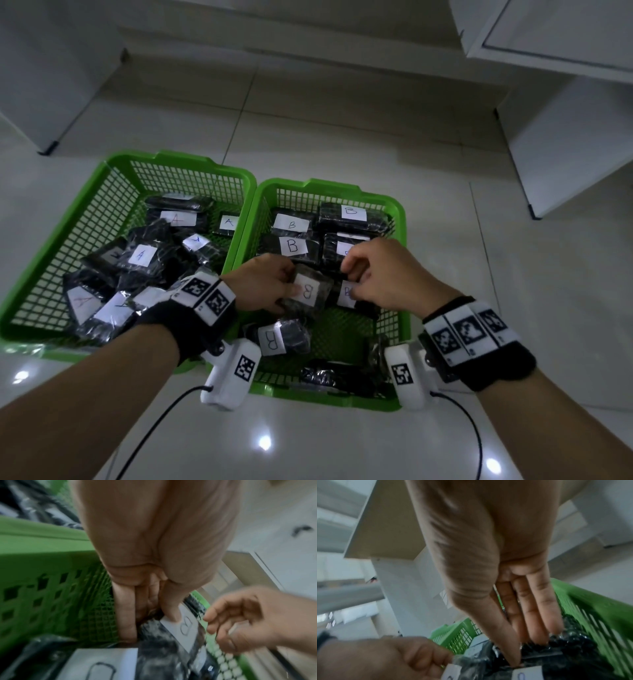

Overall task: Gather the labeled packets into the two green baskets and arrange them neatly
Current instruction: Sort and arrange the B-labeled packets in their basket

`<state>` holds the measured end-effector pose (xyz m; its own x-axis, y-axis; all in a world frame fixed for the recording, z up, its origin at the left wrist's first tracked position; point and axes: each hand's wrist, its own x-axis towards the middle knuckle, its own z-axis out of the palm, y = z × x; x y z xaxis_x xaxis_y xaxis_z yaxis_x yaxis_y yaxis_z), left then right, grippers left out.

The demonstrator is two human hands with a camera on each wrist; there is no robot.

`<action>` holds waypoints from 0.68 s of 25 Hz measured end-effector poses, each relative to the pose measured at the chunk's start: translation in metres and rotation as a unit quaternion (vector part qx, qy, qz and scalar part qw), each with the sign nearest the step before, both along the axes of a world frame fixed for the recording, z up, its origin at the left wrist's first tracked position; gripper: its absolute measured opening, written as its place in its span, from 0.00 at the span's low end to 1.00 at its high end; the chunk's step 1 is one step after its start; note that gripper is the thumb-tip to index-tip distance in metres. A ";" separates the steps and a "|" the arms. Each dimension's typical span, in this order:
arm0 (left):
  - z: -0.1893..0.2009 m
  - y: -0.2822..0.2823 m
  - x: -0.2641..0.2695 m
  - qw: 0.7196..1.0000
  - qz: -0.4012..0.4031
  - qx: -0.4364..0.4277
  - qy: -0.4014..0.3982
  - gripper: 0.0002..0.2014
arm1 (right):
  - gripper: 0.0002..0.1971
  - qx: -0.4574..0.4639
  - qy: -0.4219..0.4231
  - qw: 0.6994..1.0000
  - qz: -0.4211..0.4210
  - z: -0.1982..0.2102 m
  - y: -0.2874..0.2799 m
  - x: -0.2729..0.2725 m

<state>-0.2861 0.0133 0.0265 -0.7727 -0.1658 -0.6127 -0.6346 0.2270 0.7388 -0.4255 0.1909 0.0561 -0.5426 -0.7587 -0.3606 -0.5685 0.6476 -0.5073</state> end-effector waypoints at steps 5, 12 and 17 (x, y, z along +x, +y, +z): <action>0.018 0.001 0.000 0.984 0.109 0.136 0.034 0.12 | 0.29 -0.112 -0.070 0.991 -0.004 -0.009 0.004 0.019; 0.017 0.000 0.008 0.957 -0.216 -0.190 -0.023 0.26 | 0.23 -0.094 -0.125 0.987 -0.024 -0.005 0.014 0.013; -0.006 0.022 0.010 0.859 -0.369 -0.350 -0.058 0.25 | 0.29 0.068 -0.044 0.994 0.071 -0.015 0.020 0.022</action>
<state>-0.2765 0.0356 0.0201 -0.7657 -0.0160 -0.6430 -0.1866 0.9622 0.1983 -0.4037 0.2105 0.0412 -0.3952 -0.7666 -0.5062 -0.6163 0.6299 -0.4727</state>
